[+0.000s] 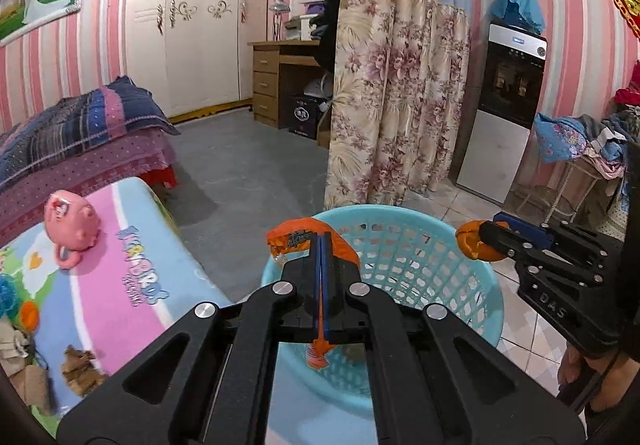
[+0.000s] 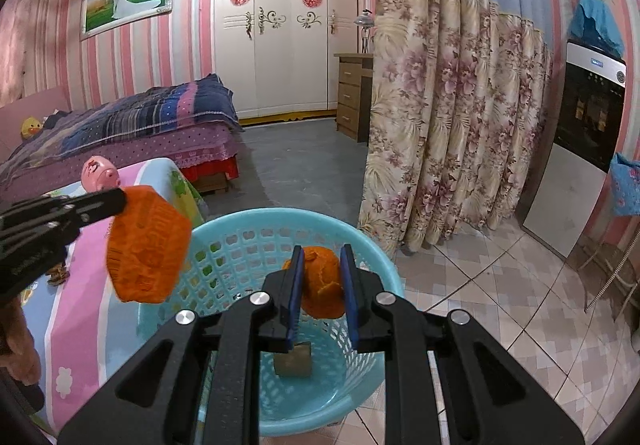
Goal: Collect trash
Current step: 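Open both grippers to drop the bag and peel into the basket, then move both tools back over the table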
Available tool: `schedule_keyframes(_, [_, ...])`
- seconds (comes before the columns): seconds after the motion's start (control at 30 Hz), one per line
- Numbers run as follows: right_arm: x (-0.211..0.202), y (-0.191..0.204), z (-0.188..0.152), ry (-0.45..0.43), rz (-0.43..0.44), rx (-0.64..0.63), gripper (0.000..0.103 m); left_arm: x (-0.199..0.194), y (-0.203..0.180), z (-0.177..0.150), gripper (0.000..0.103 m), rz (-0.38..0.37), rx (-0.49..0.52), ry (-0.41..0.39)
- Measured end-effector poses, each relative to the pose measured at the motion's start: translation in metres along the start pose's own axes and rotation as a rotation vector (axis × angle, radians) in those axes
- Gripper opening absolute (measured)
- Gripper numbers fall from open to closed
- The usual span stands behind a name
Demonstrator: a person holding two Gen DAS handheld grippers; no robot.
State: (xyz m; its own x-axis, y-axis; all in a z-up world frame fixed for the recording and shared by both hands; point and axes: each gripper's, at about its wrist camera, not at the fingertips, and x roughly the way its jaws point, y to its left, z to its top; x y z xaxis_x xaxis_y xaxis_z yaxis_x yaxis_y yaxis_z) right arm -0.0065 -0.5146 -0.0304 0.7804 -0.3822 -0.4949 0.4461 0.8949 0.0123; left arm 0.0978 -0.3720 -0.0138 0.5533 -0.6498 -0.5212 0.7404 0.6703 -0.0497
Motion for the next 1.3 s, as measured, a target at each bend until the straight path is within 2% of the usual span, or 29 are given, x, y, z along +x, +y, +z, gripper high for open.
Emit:
schedule_keyframes(0.03, [0.001, -0.001, 0.0, 0.001, 0.0, 0.003, 0.019, 0.005, 0.0, 0.0, 0.0, -0.015, 0.0, 0.017])
schedule_keyframes(0.1, [0.002, -0.001, -0.002, 0.006, 0.0, 0.009, 0.019, 0.013, 0.0, -0.001, 0.012, -0.006, 0.005, 0.039])
schedule_keyframes(0.17, [0.005, -0.002, -0.004, 0.011, -0.002, 0.013, 0.019, 0.017, 0.003, -0.003, 0.053, 0.036, 0.013, 0.042])
schedule_keyframes(0.27, [0.011, -0.003, -0.008, 0.026, -0.001, 0.025, 0.019, 0.012, 0.013, -0.007, 0.081, 0.123, 0.006, 0.017])
schedule_keyframes(0.33, [0.015, -0.003, -0.009, 0.034, 0.002, 0.036, 0.019, 0.009, 0.02, -0.009, 0.088, 0.174, -0.002, 0.005])
schedule_keyframes(0.47, [0.023, 0.002, -0.016, 0.053, 0.013, 0.05, 0.019, 0.004, 0.034, -0.013, 0.095, 0.223, -0.017, 0.005])
schedule_keyframes(0.8, [0.052, 0.017, -0.019, 0.092, 0.024, 0.05, 0.021, -0.014, 0.055, -0.024, 0.097, 0.277, -0.072, 0.003])
schedule_keyframes(0.87, [0.056, 0.019, -0.016, 0.092, 0.009, 0.041, 0.032, -0.018, 0.057, -0.026, 0.097, 0.285, -0.075, -0.001])
schedule_keyframes(0.93, [0.057, 0.02, -0.015, 0.088, -0.001, 0.039, 0.06, -0.023, 0.058, -0.025, 0.097, 0.29, -0.074, -0.009])
schedule_keyframes(1.0, [0.057, 0.021, -0.012, 0.09, -0.003, 0.033, 0.071, -0.028, 0.06, -0.024, 0.097, 0.295, -0.076, -0.02])
schedule_keyframes(1.13, [0.048, 0.027, -0.008, 0.063, -0.015, 0.003, 0.09, -0.044, 0.068, -0.022, 0.097, 0.292, -0.105, -0.035])
schedule_keyframes(1.2, [0.04, 0.034, -0.007, 0.046, -0.022, -0.019, 0.094, -0.052, 0.071, -0.023, 0.097, 0.297, -0.114, -0.041])
schedule_keyframes(1.3, [0.029, 0.048, -0.005, 0.027, -0.014, -0.054, 0.094, -0.067, 0.078, -0.023, 0.097, 0.317, -0.121, -0.054])
